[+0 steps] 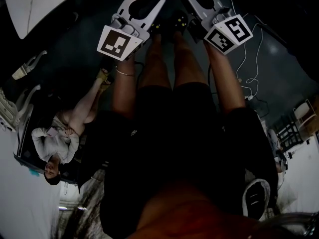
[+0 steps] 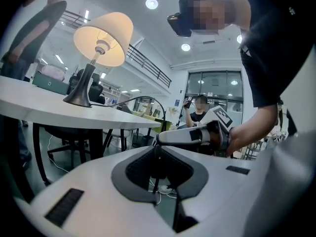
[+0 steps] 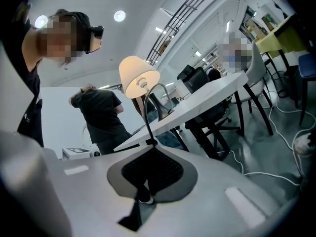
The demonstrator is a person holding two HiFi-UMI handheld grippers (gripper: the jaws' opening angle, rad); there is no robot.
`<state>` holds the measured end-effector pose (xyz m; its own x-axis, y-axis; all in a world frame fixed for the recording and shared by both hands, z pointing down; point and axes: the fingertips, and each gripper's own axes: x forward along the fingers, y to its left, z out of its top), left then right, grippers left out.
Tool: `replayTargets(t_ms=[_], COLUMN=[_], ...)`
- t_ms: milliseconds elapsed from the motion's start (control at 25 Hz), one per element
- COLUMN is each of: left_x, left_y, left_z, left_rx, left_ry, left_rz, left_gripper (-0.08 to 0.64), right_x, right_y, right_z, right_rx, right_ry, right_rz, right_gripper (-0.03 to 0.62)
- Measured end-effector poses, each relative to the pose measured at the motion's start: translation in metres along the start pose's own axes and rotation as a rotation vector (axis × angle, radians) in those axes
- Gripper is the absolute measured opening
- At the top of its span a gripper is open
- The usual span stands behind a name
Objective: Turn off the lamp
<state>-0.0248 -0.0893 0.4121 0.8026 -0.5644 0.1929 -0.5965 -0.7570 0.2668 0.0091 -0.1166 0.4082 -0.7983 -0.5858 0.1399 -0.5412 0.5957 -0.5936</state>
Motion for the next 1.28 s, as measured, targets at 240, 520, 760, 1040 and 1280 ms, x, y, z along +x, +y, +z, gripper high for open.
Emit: replayTargets(t_ms=[240, 520, 760, 1040, 1280], left_x=[0.000, 0.000, 0.002, 0.007, 0.009], left_y=[-0.001, -0.002, -0.003, -0.005, -0.006], left_z=[-0.018, -0.031, -0.045, -0.050, -0.049], left_rx=[0.002, 0.003, -0.028, -0.030, -0.033], left_ry=[0.048, 0.059, 0.083, 0.097, 0.094], left_rz=[-0.016, -0.022, -0.009, -0.033, -0.043], left_gripper=[0.063, 0.066, 0.066, 0.066, 0.066], right_x=[-0.001, -0.005, -0.008, -0.013, -0.014], right_y=[-0.001, -0.001, 0.006, 0.009, 0.007], right_z=[0.004, 0.009, 0.016, 0.021, 0.021], right_rx=[0.030, 0.068, 0.107, 0.183, 0.232], right_ry=[-0.024, -0.044, -0.075, -0.113, -0.135], right_rz=[0.001, 0.005, 0.019, 0.042, 0.042], right_gripper=[0.005, 0.003, 0.003, 0.003, 0.003])
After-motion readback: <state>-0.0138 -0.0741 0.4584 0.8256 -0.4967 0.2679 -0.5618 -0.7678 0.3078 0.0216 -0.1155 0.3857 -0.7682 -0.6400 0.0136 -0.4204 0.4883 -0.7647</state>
